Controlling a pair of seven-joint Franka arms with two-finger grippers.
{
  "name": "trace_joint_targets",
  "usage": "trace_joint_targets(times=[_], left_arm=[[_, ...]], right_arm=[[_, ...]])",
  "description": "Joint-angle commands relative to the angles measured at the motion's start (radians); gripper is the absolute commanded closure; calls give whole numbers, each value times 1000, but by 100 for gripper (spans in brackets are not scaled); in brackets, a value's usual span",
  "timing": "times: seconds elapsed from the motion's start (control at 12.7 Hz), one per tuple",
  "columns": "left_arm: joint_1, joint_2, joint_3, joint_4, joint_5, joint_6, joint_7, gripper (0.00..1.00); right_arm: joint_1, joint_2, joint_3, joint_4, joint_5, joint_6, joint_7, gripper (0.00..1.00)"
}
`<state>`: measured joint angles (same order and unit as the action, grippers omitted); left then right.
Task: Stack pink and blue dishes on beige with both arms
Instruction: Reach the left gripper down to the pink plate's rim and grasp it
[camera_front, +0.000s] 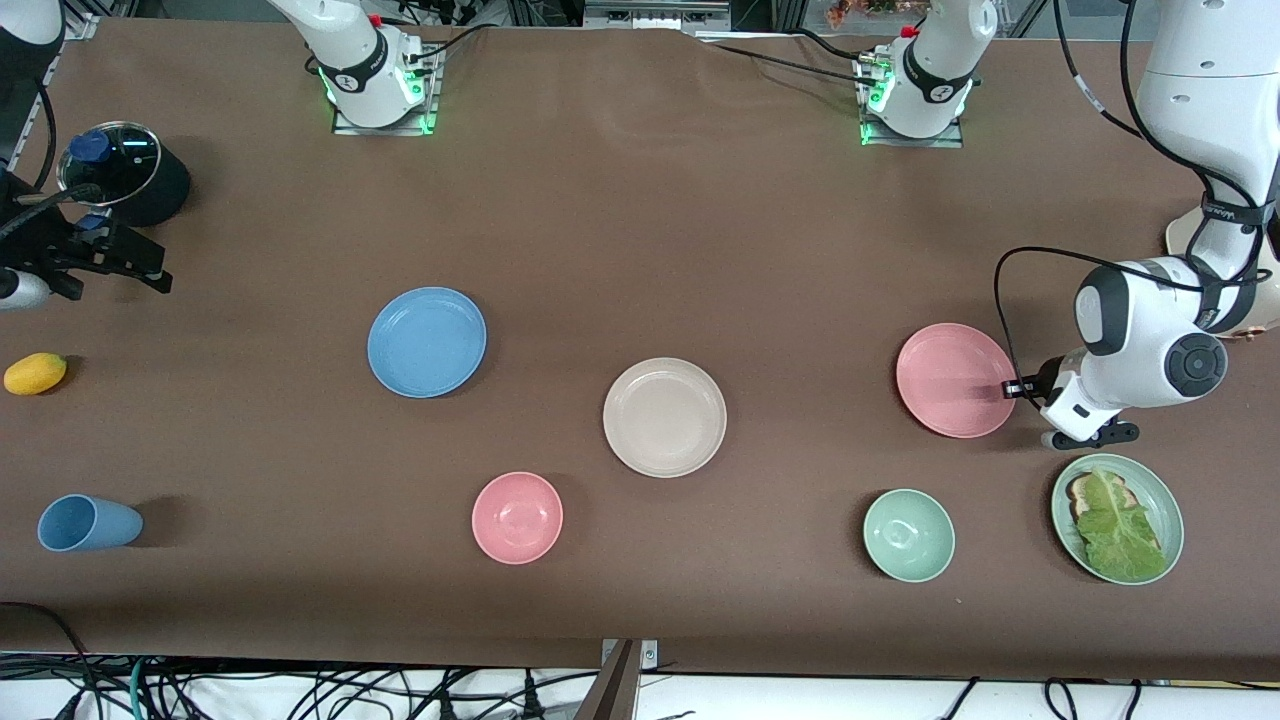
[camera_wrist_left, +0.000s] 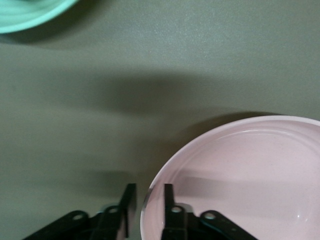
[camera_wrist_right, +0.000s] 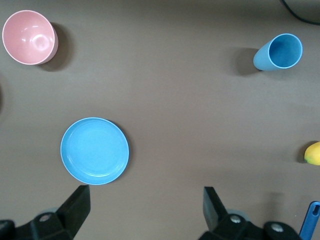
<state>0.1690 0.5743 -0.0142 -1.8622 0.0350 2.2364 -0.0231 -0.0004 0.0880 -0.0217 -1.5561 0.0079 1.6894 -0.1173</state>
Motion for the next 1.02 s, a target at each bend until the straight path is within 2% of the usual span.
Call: trace_joint_targets(times=[0.0,0.31,0.47,0.79,0.94], left_arm=[[-2,7,-3,-6,5,11,20,100],[-3,4,-3,6,5,2,14,100],[-8,-2,-13,53,3,-71,0,100],[-11,-49,-108,69,-15,-159,-144,100],[-9,-88,-159,72,-26,-222,-190,100]], right_arm=[[-12,12,8,27,-12,12,1,0],[-21,41,6,28,-8,19,1,0],[-18,65,8,28,-8,19,-2,0],[-15,85,14,19,-11,24,-13,0],[48,98,17,13,-14,24,-10,0]])
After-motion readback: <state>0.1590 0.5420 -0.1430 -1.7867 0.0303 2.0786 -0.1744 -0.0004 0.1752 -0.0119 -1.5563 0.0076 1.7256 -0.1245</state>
